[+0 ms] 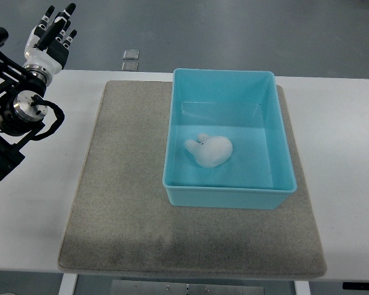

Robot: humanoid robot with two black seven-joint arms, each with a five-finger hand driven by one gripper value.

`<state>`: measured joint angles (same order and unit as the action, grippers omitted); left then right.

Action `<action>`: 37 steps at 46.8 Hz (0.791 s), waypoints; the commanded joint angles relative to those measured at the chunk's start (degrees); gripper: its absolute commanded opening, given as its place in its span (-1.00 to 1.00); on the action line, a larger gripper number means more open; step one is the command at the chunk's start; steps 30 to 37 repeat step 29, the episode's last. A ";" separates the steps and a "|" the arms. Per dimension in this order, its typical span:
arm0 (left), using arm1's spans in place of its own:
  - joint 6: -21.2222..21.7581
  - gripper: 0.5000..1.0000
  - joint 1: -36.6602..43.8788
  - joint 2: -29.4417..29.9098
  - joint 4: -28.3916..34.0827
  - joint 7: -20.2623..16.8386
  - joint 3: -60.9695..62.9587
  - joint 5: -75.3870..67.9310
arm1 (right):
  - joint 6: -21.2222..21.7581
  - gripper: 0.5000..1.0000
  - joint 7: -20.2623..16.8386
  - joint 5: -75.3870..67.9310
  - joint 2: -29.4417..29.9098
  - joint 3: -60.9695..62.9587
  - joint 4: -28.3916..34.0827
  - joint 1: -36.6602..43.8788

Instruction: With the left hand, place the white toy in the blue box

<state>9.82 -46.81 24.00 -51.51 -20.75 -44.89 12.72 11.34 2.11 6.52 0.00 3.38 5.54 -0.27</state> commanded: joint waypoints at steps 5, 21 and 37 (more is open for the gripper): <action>-0.50 0.98 1.46 -0.27 0.01 0.01 -2.91 0.29 | 0.00 0.74 0.09 0.07 0.00 -0.04 0.00 0.01; -0.24 0.98 1.64 -0.45 0.01 0.01 -6.87 2.05 | -0.09 0.74 0.00 0.07 0.00 -0.04 1.32 0.01; -0.24 0.97 1.73 -0.45 0.01 0.01 -7.49 1.96 | 0.88 0.74 -0.35 0.34 0.00 0.05 1.40 -0.26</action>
